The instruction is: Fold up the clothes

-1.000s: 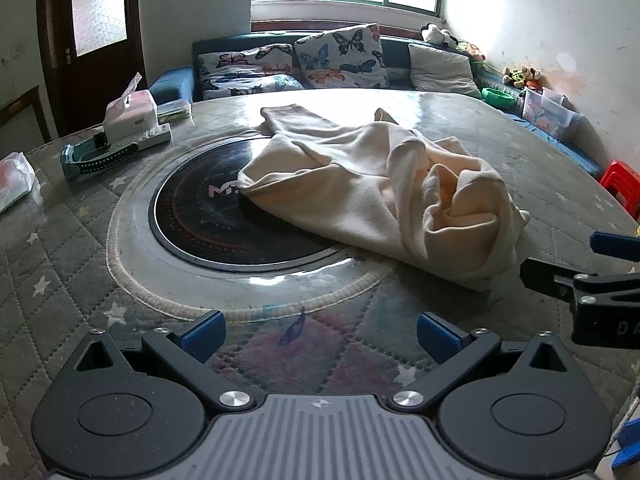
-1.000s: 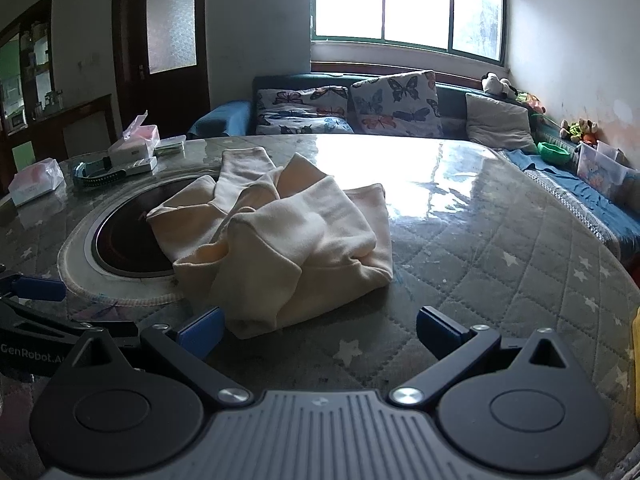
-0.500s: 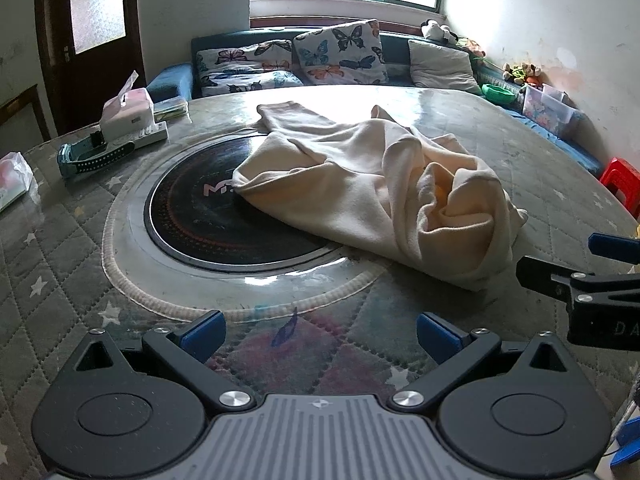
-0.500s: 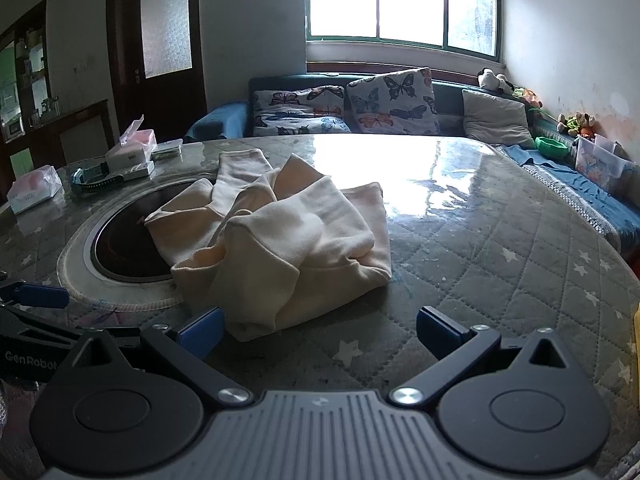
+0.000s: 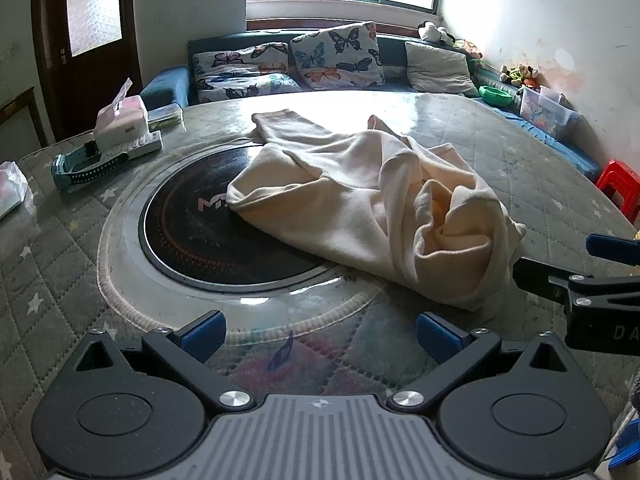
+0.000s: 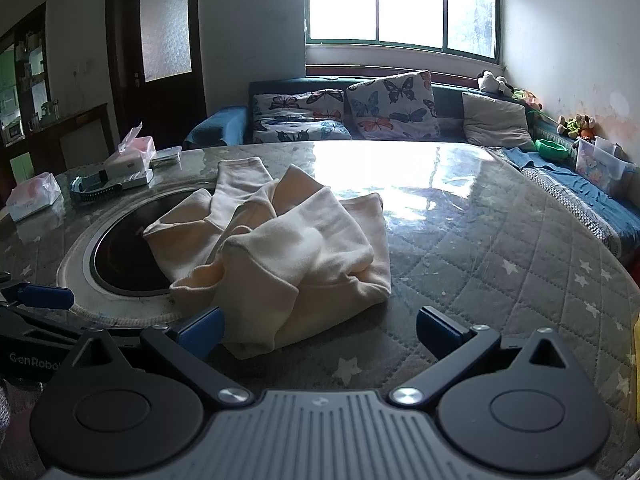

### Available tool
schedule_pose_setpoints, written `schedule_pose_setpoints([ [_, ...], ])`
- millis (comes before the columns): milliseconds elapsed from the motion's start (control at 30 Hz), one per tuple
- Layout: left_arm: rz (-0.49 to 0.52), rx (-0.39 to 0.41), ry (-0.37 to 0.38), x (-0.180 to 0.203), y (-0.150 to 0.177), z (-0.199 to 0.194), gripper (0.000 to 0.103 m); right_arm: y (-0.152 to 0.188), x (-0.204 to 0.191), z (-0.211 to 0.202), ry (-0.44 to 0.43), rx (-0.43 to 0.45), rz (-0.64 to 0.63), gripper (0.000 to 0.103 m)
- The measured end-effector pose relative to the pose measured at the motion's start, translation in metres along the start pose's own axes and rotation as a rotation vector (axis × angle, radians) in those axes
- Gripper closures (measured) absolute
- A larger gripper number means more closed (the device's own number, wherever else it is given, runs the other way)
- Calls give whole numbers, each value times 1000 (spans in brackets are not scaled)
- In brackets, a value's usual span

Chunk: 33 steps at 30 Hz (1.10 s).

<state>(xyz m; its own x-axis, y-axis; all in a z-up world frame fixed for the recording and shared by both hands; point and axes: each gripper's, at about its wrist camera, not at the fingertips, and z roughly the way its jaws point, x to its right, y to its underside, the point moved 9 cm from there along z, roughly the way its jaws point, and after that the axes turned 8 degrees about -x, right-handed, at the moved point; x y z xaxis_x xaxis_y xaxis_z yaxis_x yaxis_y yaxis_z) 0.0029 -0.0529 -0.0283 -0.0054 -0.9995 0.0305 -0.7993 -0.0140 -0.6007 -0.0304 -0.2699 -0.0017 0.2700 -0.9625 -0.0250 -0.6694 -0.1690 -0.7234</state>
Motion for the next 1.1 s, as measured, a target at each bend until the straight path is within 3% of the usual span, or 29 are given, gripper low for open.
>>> schedule_pose_setpoints([
  [33, 1, 0, -1, 0, -1, 0, 0, -1, 1, 0, 0, 0, 1, 0],
  [567, 11, 40, -20, -14, -40, -3, 0, -27, 2, 4, -38, 9, -28, 1],
  [800, 4, 81, -12, -17, -77, -5, 0, -51, 6, 9, -68, 11, -40, 12],
  [1100, 66, 98, 22, 11, -109, 12, 1, -75, 13, 33, -72, -11, -47, 21],
])
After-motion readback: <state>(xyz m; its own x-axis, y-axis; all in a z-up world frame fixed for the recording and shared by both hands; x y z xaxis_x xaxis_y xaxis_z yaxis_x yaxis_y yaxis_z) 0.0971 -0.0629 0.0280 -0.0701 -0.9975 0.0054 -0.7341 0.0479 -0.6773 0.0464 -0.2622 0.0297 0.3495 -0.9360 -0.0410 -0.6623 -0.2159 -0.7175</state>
